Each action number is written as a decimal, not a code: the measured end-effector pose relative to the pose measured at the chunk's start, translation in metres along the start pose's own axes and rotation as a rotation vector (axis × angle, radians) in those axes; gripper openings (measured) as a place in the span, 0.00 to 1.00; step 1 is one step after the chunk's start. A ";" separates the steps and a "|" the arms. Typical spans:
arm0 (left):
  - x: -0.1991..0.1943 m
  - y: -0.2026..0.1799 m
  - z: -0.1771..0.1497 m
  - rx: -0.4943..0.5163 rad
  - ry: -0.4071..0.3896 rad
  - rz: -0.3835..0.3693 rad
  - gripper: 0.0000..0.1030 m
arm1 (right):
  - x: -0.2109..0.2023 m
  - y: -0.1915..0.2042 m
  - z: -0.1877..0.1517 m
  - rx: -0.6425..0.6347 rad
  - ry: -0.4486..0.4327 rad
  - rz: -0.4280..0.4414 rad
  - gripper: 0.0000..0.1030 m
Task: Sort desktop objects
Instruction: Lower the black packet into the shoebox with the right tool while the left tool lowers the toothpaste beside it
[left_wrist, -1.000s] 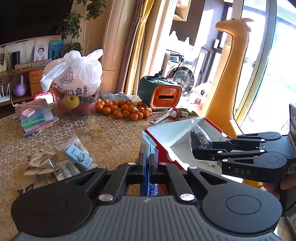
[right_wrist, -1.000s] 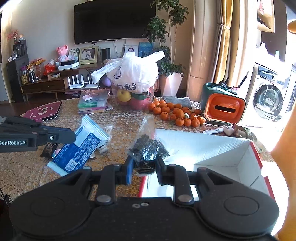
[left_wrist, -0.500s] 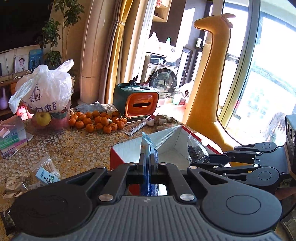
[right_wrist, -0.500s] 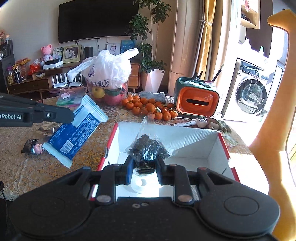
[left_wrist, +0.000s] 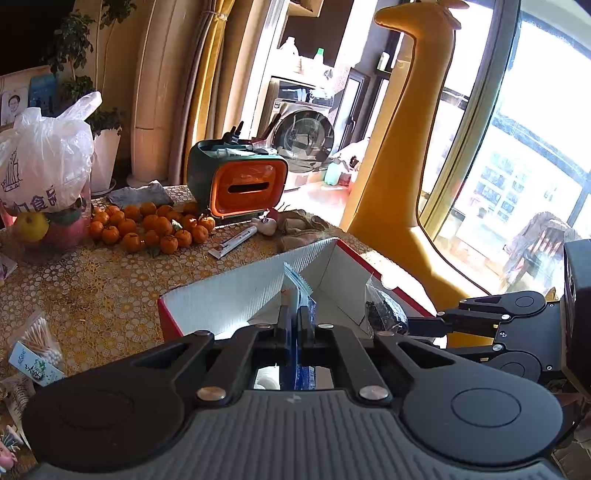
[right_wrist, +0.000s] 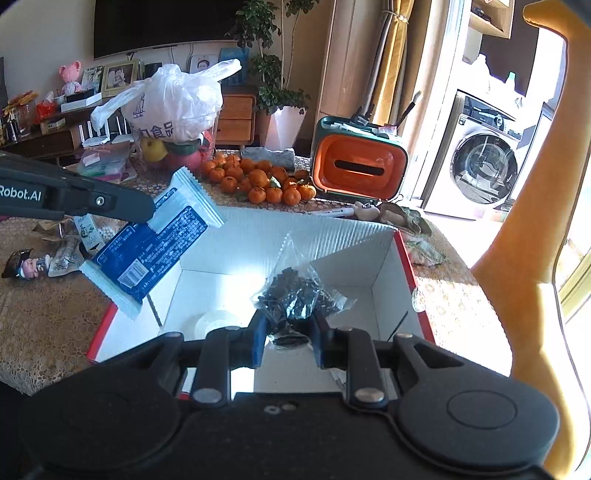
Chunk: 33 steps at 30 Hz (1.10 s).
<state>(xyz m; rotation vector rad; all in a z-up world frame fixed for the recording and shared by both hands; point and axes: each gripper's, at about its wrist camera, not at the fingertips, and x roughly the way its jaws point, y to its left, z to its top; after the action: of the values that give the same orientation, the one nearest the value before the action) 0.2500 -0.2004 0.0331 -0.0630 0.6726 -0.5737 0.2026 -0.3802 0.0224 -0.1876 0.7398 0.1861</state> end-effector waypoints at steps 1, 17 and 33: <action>0.006 -0.001 0.002 0.003 0.005 0.002 0.02 | 0.004 -0.002 0.000 0.001 0.007 -0.005 0.23; 0.083 -0.009 0.009 0.050 0.108 0.027 0.02 | 0.054 -0.019 -0.006 0.006 0.145 0.006 0.23; 0.142 -0.015 0.001 0.086 0.208 0.018 0.02 | 0.097 -0.024 -0.003 -0.007 0.309 0.070 0.23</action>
<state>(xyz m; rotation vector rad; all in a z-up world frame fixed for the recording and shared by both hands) 0.3333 -0.2876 -0.0436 0.0841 0.8482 -0.5962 0.2761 -0.3949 -0.0436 -0.1994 1.0535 0.2294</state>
